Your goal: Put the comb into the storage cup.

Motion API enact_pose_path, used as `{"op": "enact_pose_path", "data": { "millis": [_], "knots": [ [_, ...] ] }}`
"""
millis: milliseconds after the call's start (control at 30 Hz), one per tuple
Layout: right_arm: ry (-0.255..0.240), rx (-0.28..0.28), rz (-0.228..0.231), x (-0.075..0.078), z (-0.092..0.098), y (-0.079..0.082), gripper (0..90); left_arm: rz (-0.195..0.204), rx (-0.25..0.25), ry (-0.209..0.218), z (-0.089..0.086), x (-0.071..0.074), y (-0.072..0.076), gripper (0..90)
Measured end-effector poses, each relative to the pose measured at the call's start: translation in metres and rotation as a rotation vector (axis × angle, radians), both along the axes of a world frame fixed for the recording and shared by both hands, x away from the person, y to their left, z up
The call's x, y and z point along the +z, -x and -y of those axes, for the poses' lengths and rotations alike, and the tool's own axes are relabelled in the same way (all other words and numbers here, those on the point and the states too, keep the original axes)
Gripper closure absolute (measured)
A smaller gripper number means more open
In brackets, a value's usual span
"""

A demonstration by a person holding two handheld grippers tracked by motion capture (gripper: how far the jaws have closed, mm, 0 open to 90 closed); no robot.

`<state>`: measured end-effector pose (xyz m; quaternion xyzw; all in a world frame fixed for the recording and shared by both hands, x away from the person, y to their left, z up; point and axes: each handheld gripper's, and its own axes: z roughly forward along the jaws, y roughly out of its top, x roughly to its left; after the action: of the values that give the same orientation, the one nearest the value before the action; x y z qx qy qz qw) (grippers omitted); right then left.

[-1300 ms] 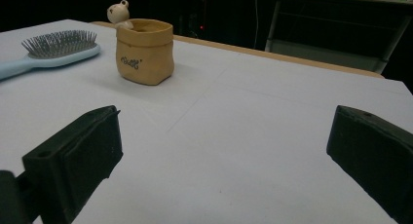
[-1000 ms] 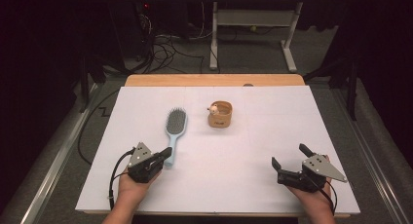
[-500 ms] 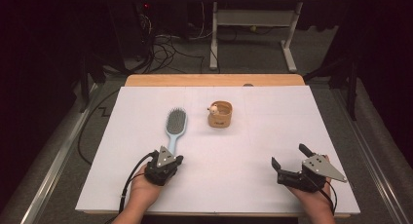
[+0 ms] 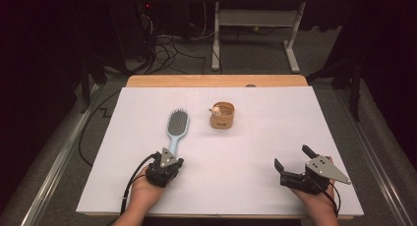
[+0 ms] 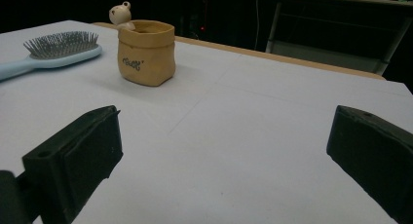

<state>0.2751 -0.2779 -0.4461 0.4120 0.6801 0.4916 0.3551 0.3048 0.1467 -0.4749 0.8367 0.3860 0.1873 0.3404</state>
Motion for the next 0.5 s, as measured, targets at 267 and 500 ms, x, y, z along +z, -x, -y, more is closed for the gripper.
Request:
{"op": "enact_pose_path", "data": {
  "millis": [267, 500],
  "knots": [
    [-0.003, -0.002, 0.004, 0.001, 0.001, 0.001, 0.2, -0.011, 0.026, 0.009, -0.013, 0.000, 0.000, 90.0],
    [-0.009, -0.003, 0.006, 0.002, 0.003, 0.002, 0.2, -0.012, 0.056, 0.034, -0.030, 0.001, 0.000, 90.0]
  ]
}}
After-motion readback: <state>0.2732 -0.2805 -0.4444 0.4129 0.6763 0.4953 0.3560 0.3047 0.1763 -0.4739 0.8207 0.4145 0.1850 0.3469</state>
